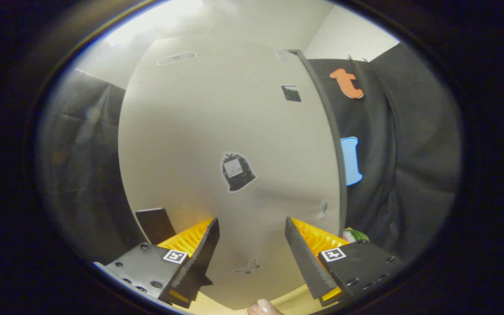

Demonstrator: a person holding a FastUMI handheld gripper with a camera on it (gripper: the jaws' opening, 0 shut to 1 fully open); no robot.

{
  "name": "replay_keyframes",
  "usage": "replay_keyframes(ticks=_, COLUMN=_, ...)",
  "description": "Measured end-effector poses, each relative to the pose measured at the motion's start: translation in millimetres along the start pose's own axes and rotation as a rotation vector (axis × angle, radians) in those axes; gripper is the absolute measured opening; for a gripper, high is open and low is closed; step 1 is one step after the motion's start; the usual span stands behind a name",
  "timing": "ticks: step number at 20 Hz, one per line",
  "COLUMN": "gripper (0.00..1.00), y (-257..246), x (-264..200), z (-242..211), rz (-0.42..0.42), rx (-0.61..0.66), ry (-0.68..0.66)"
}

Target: Open the shoe cabinet door, grab the shoes and put them into the shoe cabinet, then close the shoe cabinet door.

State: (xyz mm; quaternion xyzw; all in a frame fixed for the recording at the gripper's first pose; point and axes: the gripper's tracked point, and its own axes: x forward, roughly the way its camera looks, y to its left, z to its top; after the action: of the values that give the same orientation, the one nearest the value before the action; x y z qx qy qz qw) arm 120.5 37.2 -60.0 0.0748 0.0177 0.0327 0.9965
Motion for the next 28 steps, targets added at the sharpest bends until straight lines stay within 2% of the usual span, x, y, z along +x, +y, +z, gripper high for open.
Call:
replay_keyframes(ticks=6, gripper=0.94, y=22, x=37, z=-3, rz=-0.021, rx=0.0, ry=-0.012)
replay_keyframes(ticks=16, gripper=0.94, y=51, x=50, z=-3, rz=-0.047, rx=-0.077, ry=-0.015)
replay_keyframes(ticks=28, gripper=0.94, y=50, x=58, z=-10, rz=-0.106, rx=-0.124, ry=-0.015)
